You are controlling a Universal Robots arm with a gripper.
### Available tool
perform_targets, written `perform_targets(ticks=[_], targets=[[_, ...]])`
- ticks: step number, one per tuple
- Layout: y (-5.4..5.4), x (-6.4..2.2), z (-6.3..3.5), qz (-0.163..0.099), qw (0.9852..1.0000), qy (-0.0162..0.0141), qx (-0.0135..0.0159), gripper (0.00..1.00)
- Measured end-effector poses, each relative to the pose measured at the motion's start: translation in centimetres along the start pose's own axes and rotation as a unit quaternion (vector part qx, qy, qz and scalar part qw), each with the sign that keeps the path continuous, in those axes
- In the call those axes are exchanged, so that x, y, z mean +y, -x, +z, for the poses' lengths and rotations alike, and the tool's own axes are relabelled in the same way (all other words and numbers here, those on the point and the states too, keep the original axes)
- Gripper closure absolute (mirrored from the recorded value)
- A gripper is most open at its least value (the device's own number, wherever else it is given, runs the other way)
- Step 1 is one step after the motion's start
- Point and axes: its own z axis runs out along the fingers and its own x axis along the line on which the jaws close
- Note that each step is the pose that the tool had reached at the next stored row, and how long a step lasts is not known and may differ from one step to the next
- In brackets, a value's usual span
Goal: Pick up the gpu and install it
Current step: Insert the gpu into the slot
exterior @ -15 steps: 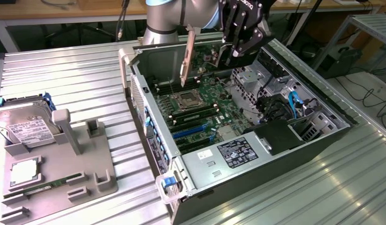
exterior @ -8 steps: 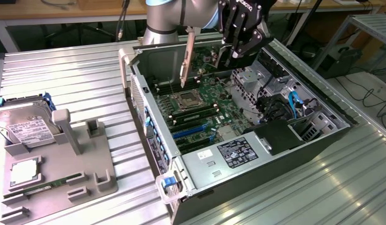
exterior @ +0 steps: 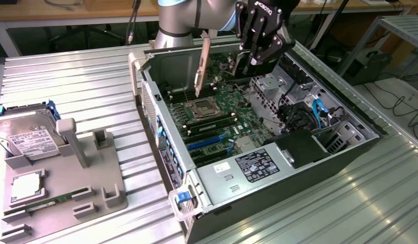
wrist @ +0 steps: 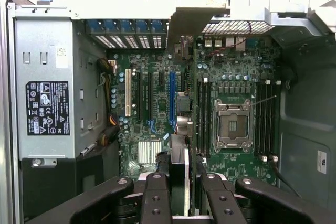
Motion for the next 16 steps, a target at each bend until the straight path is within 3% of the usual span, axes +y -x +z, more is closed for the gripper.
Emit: perform_targets(ticks=[16], targets=[[0.0, -0.04, 1.07, 0.0, 1.0, 0.0001, 0.0, 0.73]])
